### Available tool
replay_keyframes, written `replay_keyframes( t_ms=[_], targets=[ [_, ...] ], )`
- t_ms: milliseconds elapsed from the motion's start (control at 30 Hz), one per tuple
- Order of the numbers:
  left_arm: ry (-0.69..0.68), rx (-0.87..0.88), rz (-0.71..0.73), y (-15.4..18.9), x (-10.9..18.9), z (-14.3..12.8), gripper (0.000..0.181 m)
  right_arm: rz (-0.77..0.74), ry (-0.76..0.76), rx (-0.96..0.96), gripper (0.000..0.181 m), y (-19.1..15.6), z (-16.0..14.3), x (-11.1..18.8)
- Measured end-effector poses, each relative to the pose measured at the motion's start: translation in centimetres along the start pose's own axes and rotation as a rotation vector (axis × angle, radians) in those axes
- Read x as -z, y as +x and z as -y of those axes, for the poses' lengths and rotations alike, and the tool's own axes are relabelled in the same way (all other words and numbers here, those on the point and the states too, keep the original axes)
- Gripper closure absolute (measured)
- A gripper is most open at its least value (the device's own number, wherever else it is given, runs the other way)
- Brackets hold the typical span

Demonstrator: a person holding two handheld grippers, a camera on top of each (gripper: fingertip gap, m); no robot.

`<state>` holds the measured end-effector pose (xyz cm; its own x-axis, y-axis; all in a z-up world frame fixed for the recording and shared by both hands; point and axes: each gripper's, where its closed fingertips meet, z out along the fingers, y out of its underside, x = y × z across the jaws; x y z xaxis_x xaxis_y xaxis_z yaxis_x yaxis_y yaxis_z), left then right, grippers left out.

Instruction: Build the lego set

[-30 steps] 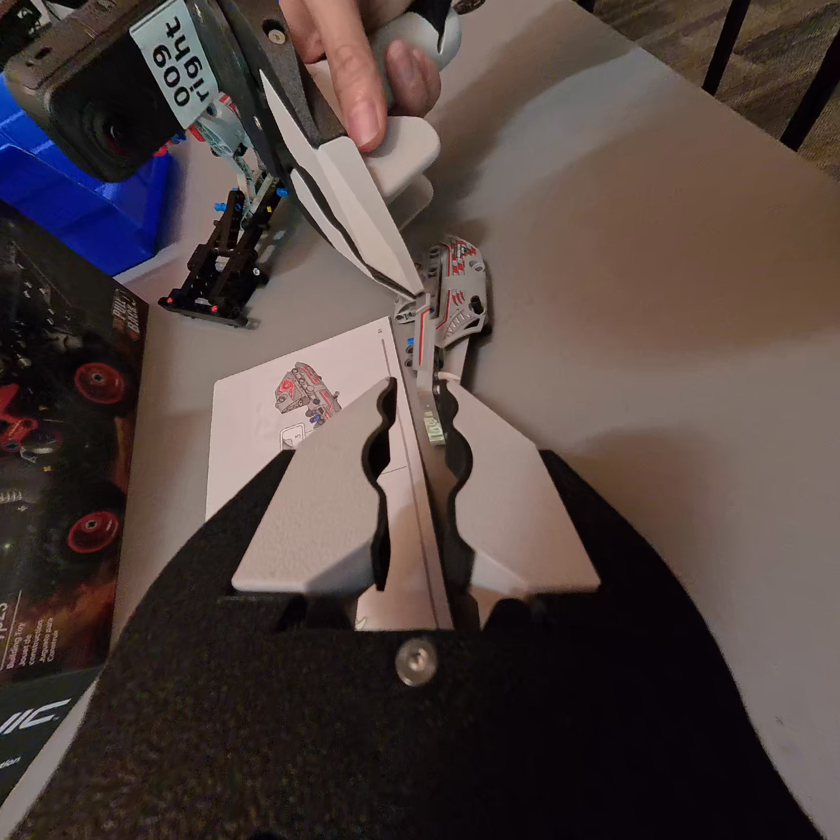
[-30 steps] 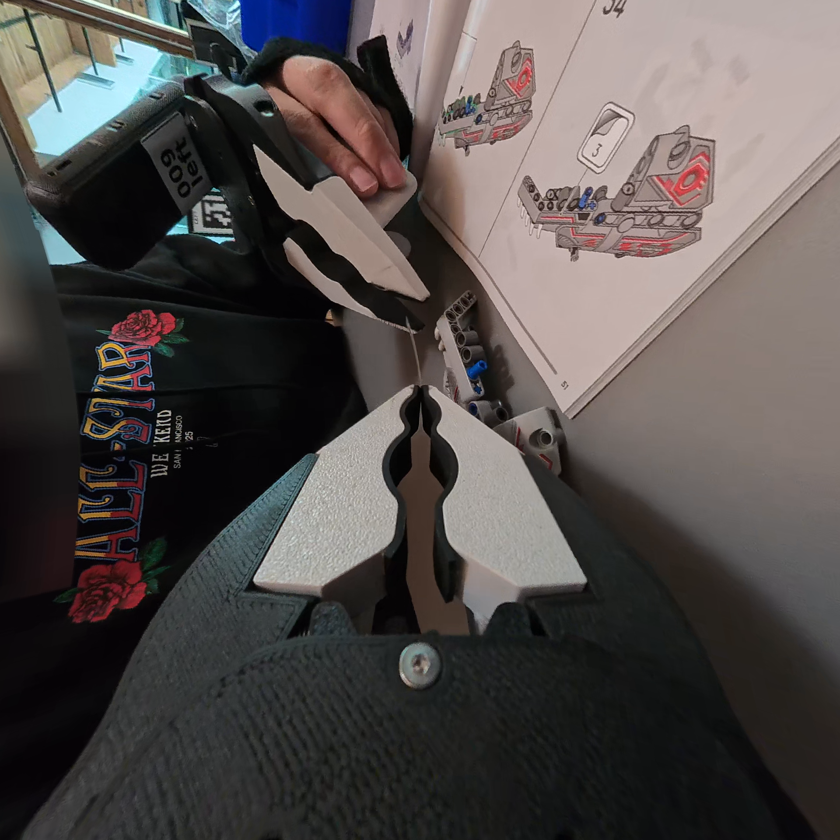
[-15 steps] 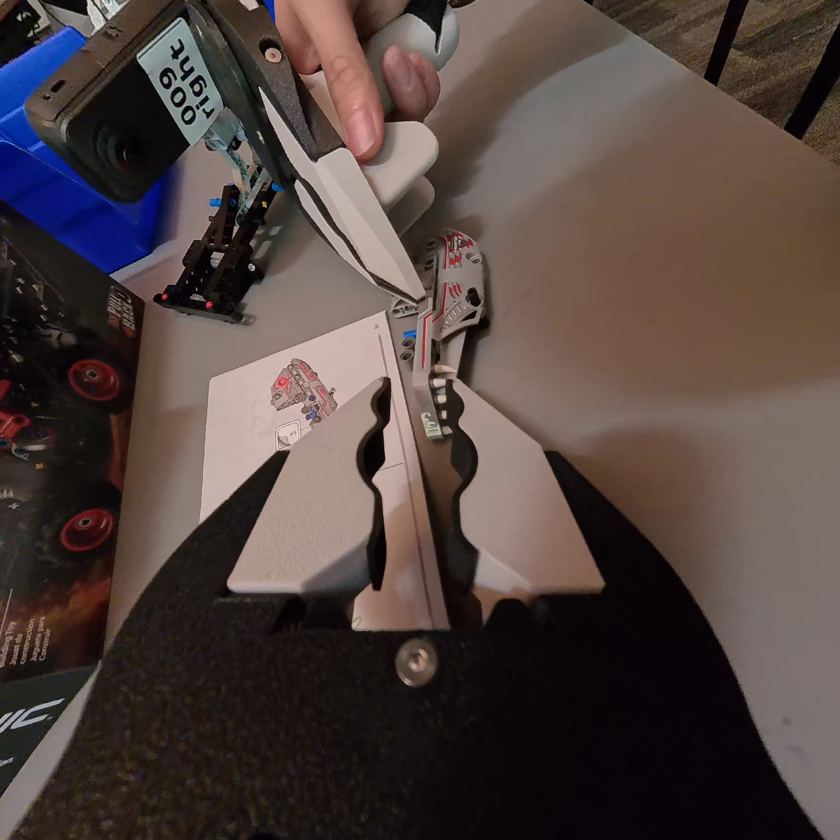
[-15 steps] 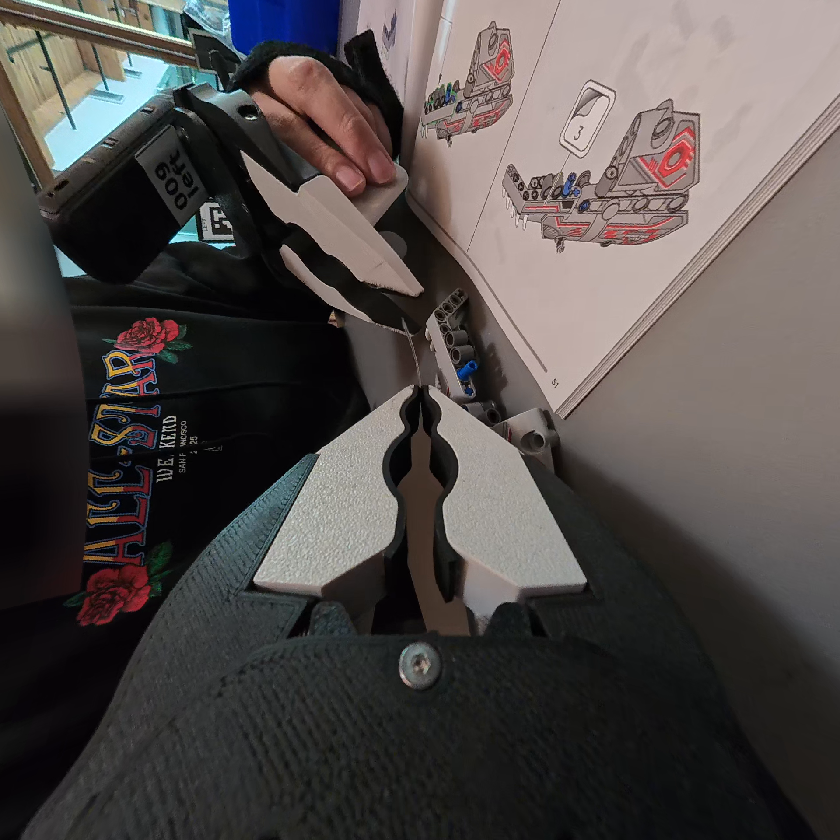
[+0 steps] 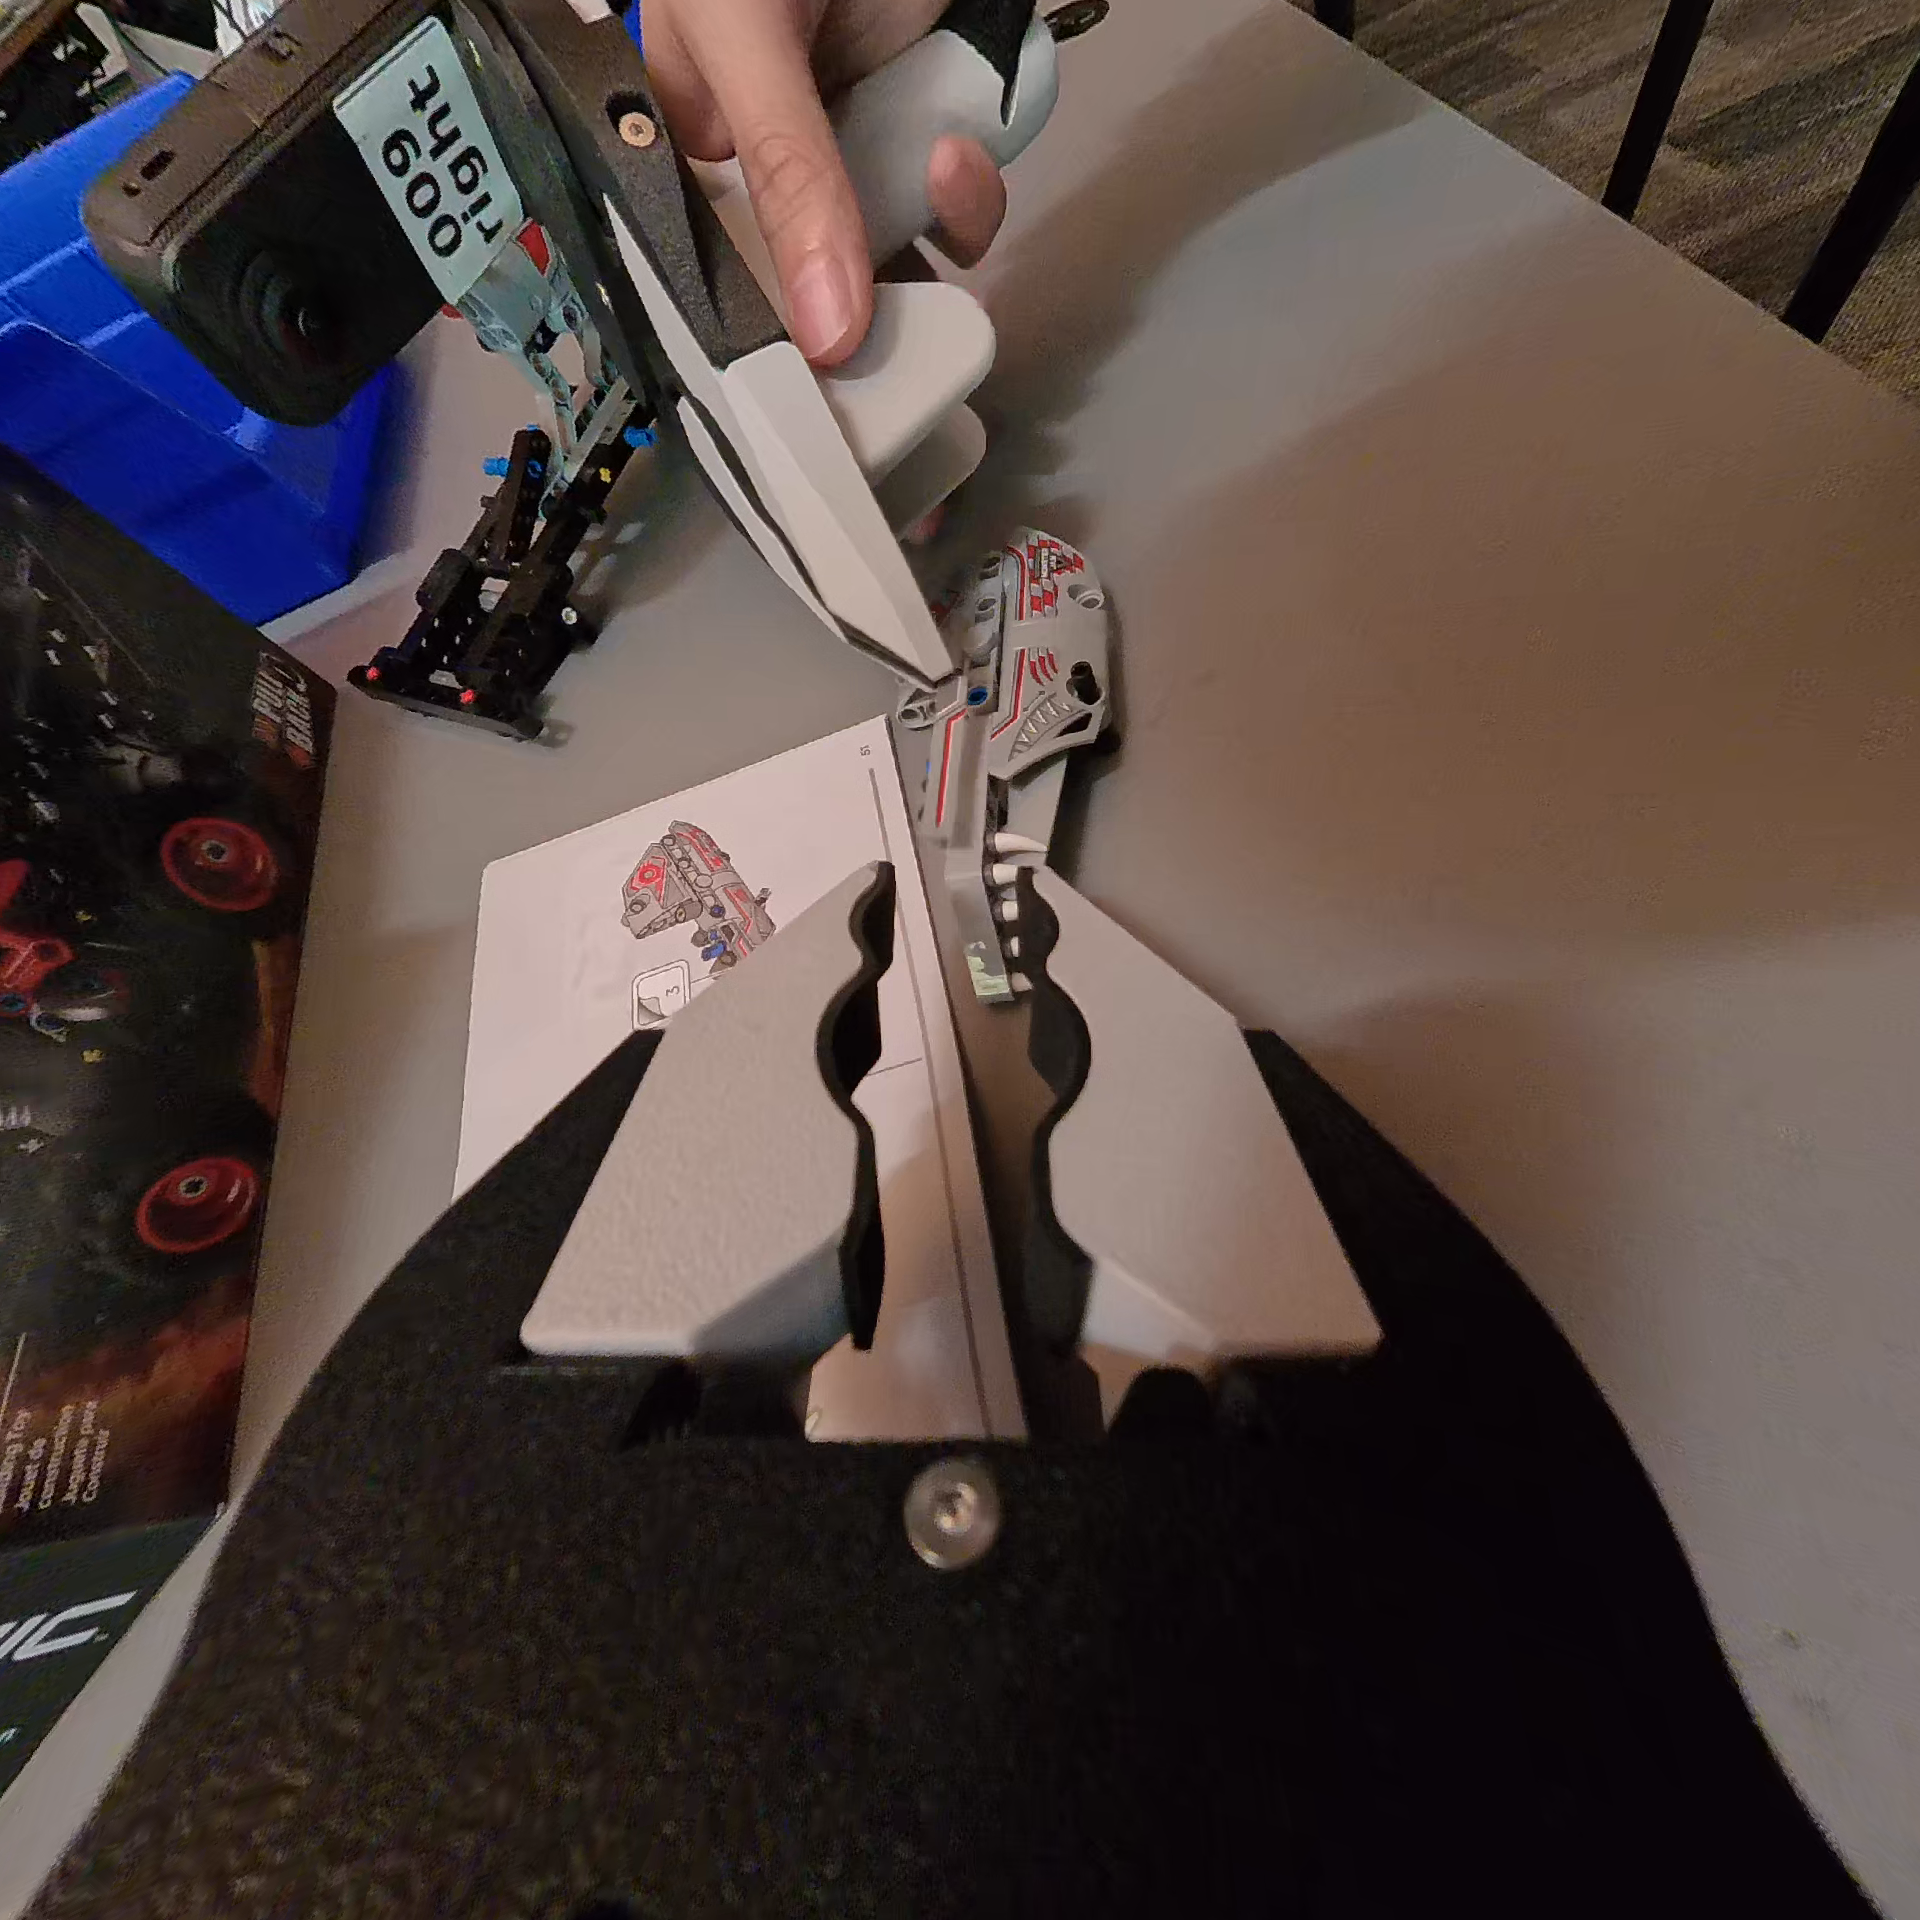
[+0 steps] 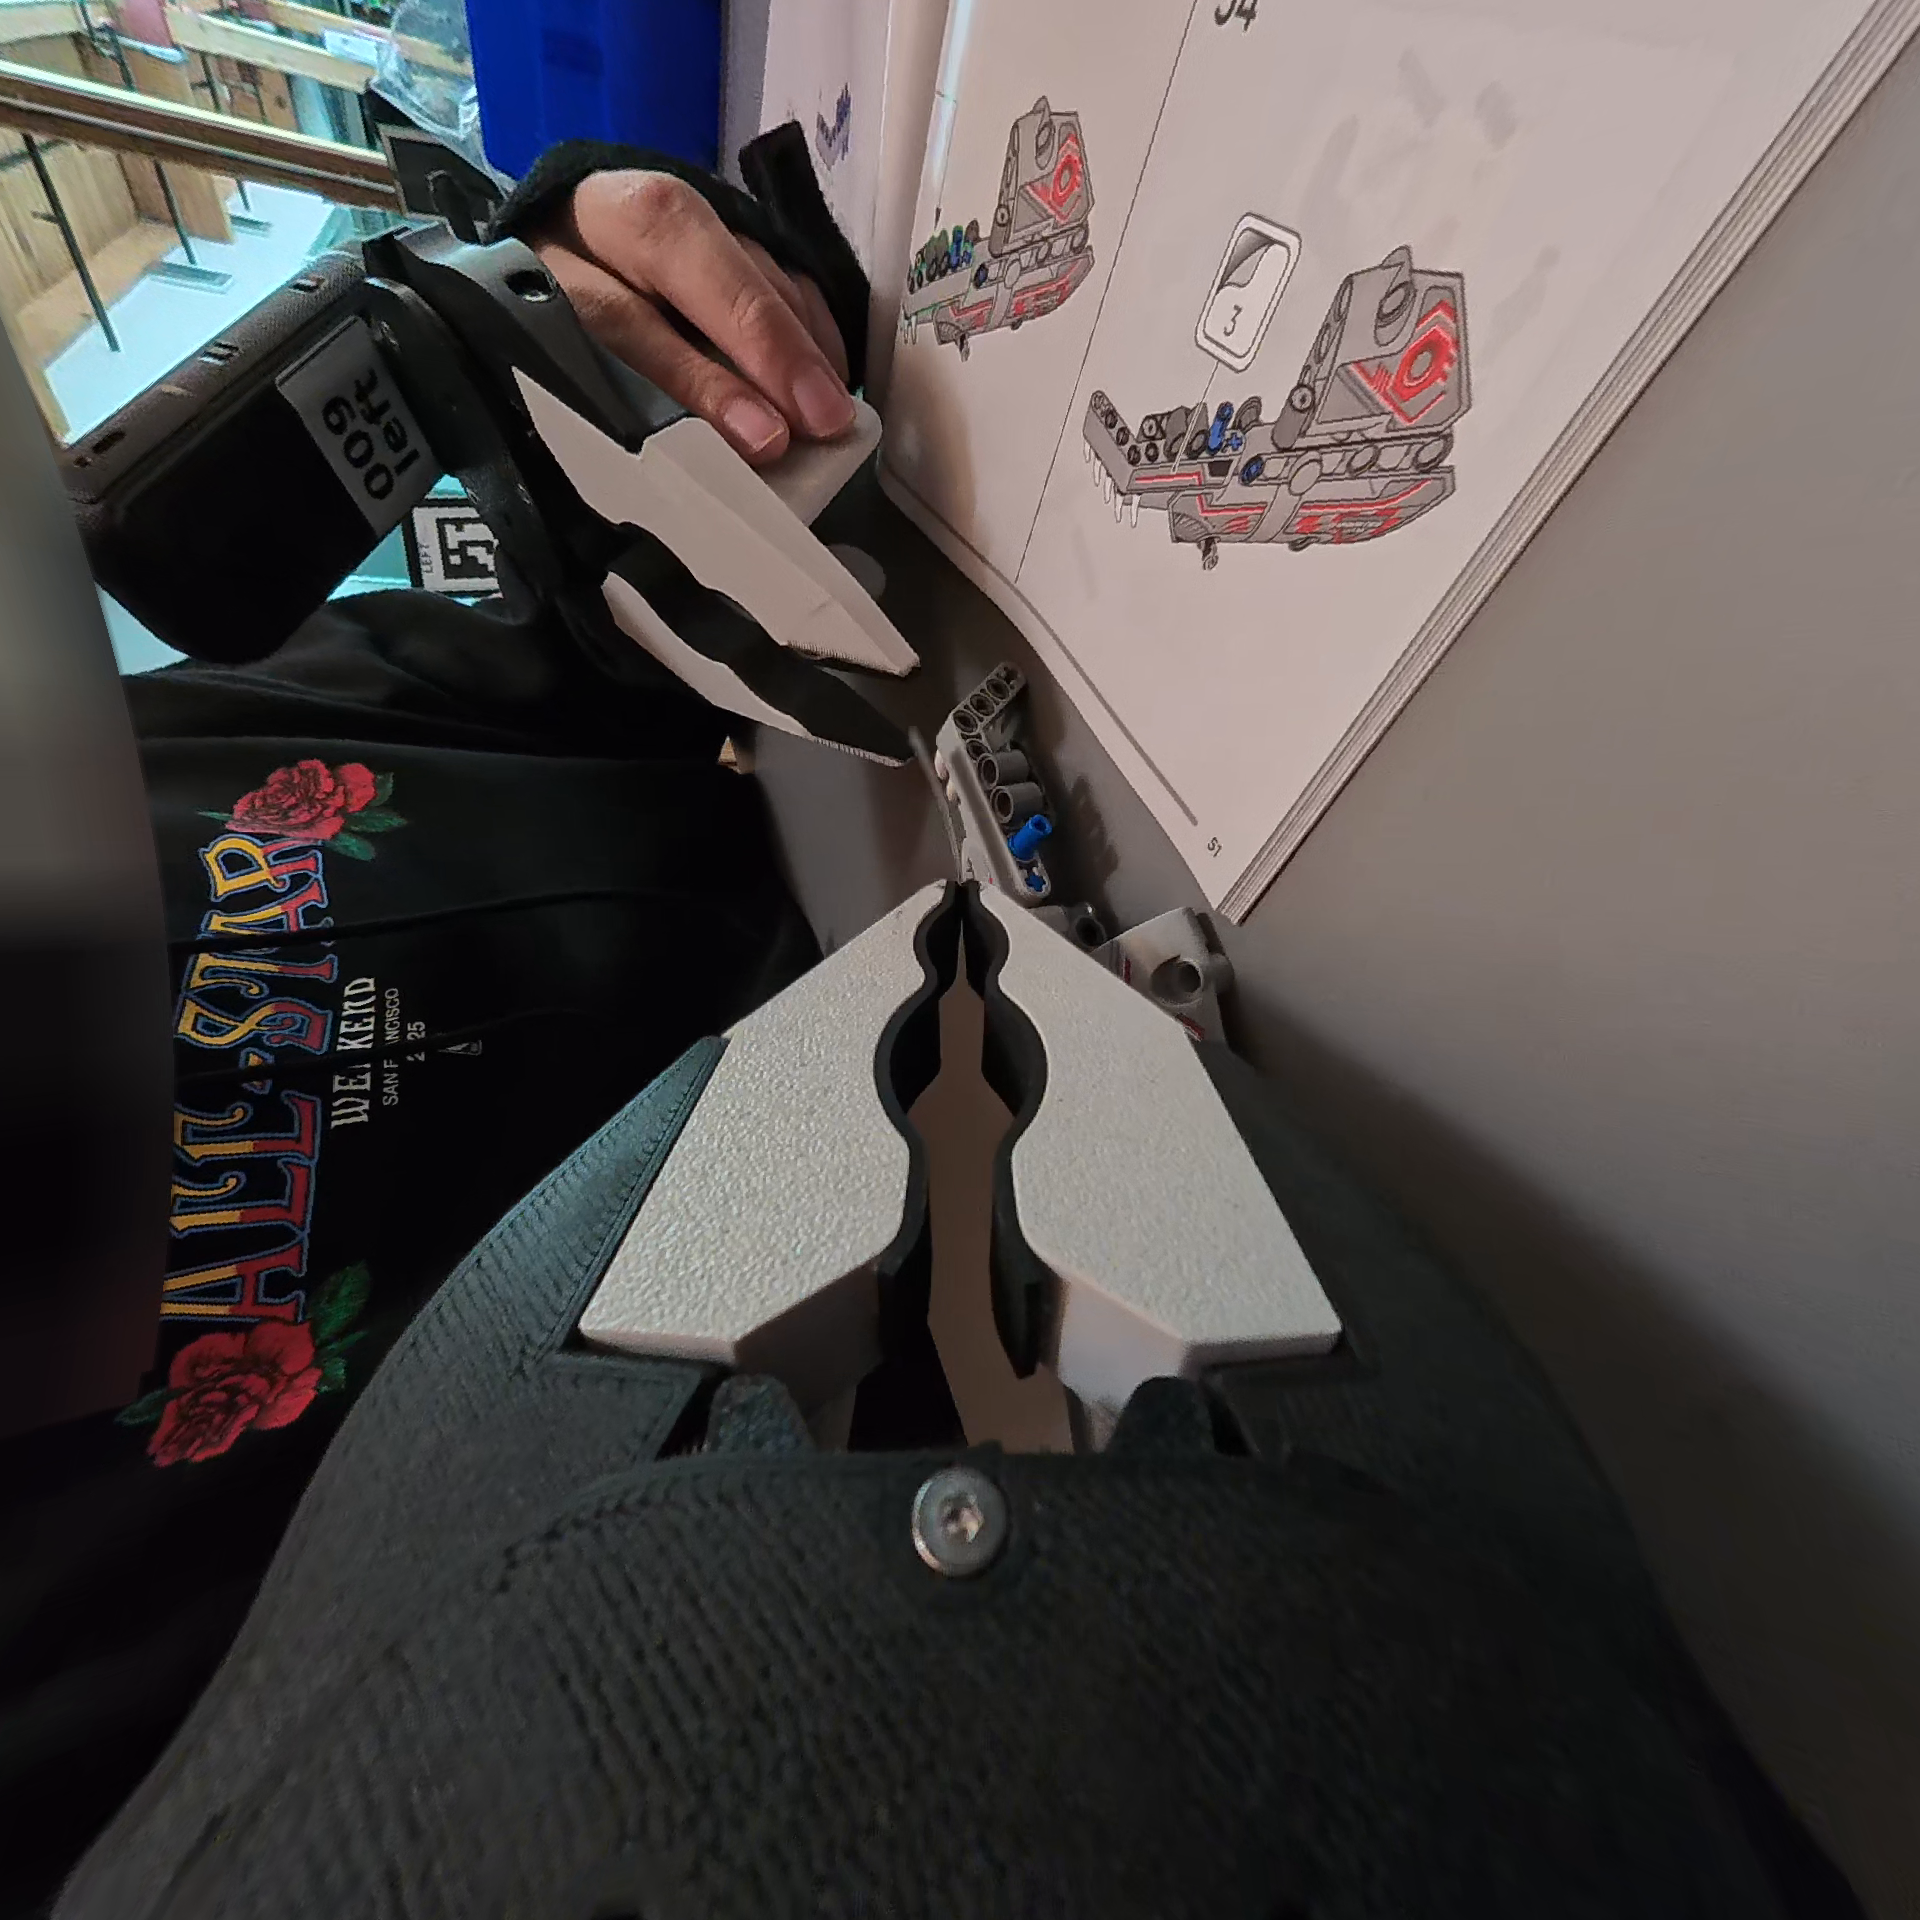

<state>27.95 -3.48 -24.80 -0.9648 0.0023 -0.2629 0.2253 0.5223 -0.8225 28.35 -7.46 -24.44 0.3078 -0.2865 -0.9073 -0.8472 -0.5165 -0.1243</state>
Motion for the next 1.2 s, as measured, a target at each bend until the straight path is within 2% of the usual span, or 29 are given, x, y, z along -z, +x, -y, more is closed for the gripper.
replay_keyframes(
  t_ms=[333,633,1200],
  targets=[
    [0.004,0.005,-0.001,0.0,0.0,0.0,0.161,-0.035,-0.006,0.028,0.181,-0.2,0.4,0.9],
    [0.006,0.008,0.007,-0.1,0.0,0.0,0.161,-0.032,-0.097,0.053,0.181,-0.1,-0.5,-0.2],
    [0.007,0.013,0.01,-0.2,-0.2,0.1,0.161,-0.002,-0.028,0.037,0.181,0.2,0.2,-0.1]
  ],
)
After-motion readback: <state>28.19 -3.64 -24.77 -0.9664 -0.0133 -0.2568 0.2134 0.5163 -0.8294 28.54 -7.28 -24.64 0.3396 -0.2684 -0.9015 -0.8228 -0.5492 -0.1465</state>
